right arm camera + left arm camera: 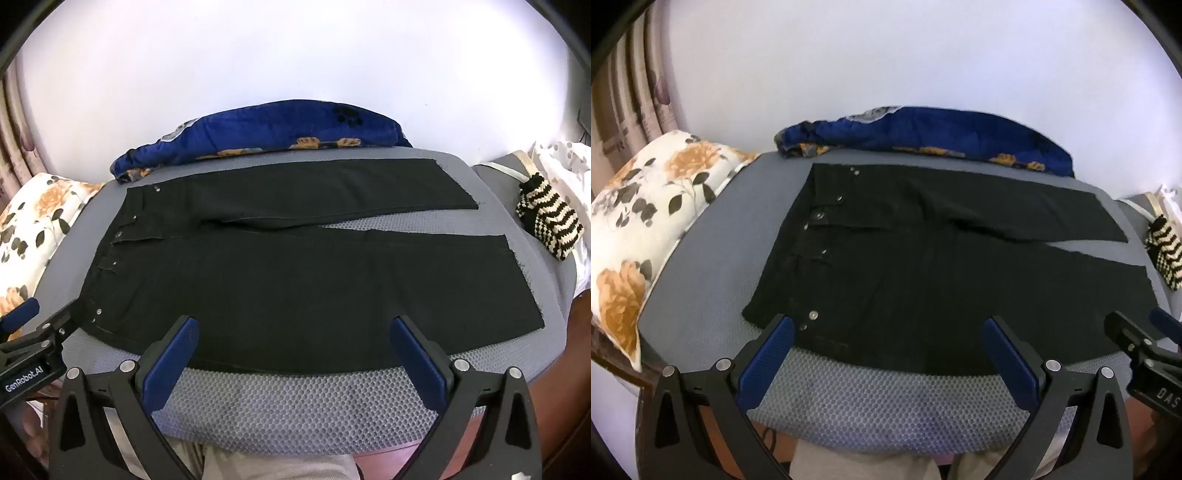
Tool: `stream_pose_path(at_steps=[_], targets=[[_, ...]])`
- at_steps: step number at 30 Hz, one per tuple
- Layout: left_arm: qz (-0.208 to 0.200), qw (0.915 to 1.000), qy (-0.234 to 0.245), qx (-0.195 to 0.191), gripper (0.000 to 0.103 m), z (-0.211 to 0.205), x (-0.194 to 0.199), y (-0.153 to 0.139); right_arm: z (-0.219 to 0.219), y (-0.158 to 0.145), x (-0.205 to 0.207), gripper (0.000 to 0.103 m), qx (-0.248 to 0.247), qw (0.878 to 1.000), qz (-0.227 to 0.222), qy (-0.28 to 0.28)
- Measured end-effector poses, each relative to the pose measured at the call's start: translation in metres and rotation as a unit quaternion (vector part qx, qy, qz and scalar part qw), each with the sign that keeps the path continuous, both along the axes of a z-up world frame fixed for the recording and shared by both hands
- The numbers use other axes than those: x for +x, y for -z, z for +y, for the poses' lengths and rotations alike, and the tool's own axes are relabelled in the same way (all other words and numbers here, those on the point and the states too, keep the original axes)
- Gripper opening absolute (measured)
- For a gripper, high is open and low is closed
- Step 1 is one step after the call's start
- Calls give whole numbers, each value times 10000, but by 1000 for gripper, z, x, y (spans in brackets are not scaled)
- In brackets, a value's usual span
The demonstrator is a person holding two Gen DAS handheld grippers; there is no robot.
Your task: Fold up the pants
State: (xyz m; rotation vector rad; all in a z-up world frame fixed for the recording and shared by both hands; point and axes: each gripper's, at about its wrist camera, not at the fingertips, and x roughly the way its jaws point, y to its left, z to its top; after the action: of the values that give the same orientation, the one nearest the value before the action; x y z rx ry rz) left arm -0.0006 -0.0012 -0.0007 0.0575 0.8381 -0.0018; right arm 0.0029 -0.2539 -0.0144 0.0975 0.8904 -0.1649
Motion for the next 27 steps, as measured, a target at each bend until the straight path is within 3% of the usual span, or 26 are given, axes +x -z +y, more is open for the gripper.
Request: stream_pose_path(at_steps=[3, 6, 17, 27], targets=[[149, 9999, 27, -8, 101, -6, -2, 7, 0, 1, -1, 103, 26, 10000, 35, 25], [323, 9987, 79, -389, 101, 7, 2, 22, -5, 6, -4, 103, 43, 10000, 49, 5], [634, 9976, 101, -263, 101, 0, 6, 30, 0, 17, 9, 103, 85, 9993, 338, 98], [845, 9950, 185, -498, 101, 5, 10, 37, -3, 24, 10, 103, 138, 9987, 468, 150]])
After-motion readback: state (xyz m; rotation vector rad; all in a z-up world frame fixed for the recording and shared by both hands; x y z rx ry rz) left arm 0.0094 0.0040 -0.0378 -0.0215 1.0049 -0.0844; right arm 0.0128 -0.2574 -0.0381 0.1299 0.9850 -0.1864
